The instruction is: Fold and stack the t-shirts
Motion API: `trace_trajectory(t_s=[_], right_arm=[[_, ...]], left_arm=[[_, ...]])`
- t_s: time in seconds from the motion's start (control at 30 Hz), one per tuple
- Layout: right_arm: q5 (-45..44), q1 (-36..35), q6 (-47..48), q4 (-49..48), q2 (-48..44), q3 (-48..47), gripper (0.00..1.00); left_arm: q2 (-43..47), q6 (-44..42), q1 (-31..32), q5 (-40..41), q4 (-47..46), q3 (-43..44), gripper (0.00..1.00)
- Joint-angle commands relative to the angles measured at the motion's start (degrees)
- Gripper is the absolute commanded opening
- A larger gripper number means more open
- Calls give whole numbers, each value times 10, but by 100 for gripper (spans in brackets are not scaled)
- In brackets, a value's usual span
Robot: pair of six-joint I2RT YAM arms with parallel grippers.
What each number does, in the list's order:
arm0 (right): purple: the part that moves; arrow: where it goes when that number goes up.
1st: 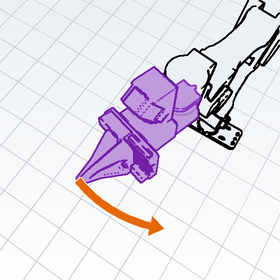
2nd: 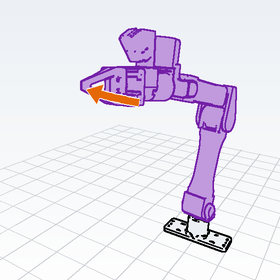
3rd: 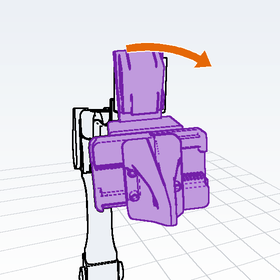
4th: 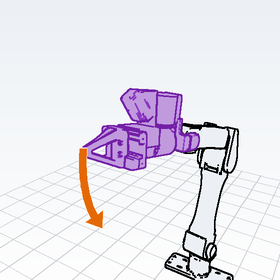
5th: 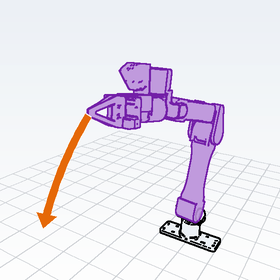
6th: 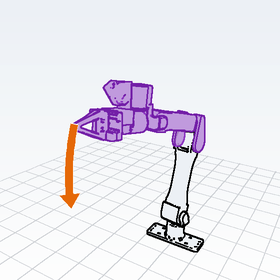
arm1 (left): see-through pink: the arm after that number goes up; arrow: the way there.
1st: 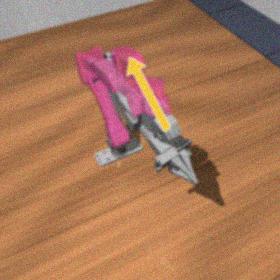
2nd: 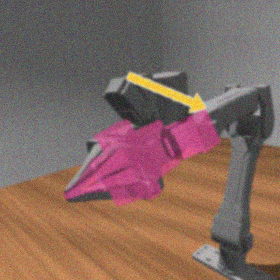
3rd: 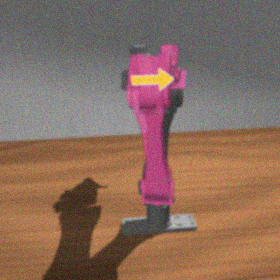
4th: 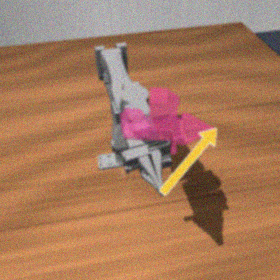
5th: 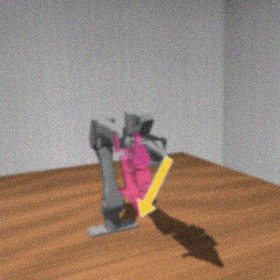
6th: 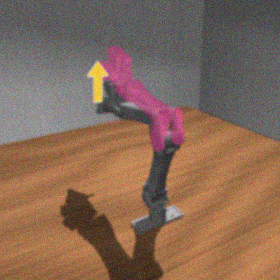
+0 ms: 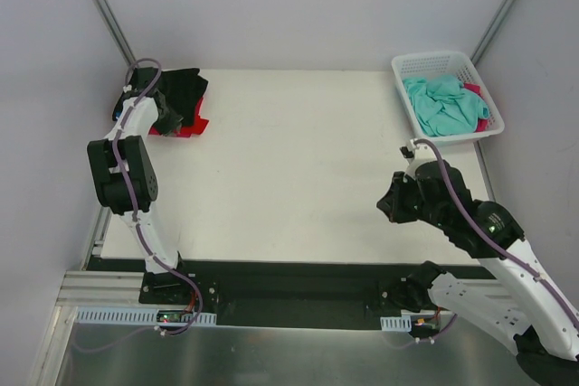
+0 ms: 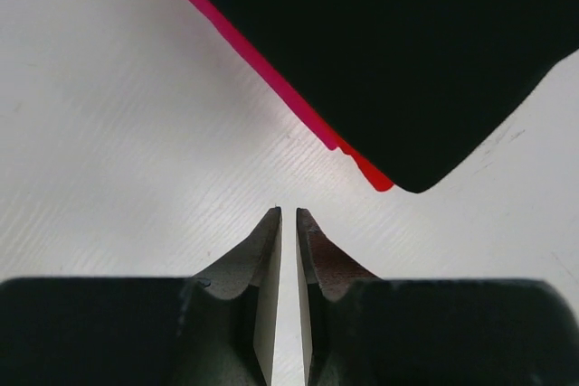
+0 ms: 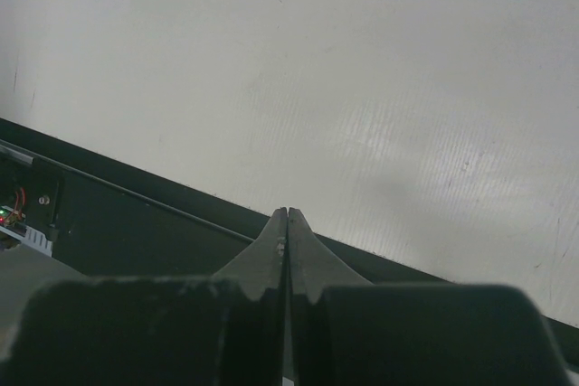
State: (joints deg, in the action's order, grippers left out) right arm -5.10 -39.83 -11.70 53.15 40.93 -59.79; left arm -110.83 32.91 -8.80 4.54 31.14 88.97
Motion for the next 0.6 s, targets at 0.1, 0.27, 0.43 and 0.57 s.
trace_trajectory(t_s=[0.1,0.27,0.43,0.57], right_arm=[[-17,3,10,15,-15,-18,1],[-32,3,14,29,-13,-25,1],[-48,3,23,44,-1,-42,1],[-56,3,27,51,5,-47,1]], left_arm=[[-31,-15,-19,-1,2,37,11],[-85,-17,-22,-9,19,105,11],[-144,-22,-22,-20,33,180,11],[-175,-25,-22,-22,47,249,11]])
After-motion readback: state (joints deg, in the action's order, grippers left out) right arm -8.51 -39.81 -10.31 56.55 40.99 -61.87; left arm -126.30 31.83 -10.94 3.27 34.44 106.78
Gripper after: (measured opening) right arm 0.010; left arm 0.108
